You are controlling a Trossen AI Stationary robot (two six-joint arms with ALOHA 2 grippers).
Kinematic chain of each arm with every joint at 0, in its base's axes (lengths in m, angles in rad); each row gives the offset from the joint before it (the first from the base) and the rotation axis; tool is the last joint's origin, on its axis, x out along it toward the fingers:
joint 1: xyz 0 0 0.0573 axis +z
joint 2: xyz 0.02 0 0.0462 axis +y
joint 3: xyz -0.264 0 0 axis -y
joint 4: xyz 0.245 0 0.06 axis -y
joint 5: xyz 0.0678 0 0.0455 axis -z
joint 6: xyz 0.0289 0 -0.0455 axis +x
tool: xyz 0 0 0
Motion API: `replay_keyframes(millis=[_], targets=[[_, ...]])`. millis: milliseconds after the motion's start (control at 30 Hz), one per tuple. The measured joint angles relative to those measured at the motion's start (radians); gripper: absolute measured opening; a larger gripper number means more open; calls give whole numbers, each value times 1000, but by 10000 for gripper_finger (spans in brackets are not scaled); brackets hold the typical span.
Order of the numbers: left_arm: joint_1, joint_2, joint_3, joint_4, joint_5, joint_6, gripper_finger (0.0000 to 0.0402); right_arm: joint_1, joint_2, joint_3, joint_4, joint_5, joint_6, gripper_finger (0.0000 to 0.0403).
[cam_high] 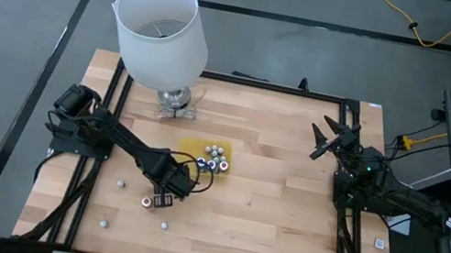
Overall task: Pick & Place food coloring
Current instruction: Put the black food coloring bottle into the yellow bin
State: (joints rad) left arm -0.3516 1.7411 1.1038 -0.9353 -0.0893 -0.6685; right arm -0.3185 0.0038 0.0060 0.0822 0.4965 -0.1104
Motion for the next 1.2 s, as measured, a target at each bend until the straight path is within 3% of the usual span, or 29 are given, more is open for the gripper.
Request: replay_keyframes(millis=[433, 700, 900, 1067, 1200], targets=[[1, -157, 8, -36, 1, -26, 32, 0, 0, 0, 0, 0, 0, 236], [1, -166, 8, -59, 6, -54, 11, 0, 0, 0, 0, 0, 0, 236], [1, -162, 8, 7, 13, -165, 44, 0, 0, 0, 0, 0, 0, 236], [-1, -125, 8, 20, 25, -232, 108, 0, 0, 0, 0, 0, 0, 236], [-12, -97, 8, 31, -38, -253, 159, 0, 0, 0, 0, 0, 0, 236]])
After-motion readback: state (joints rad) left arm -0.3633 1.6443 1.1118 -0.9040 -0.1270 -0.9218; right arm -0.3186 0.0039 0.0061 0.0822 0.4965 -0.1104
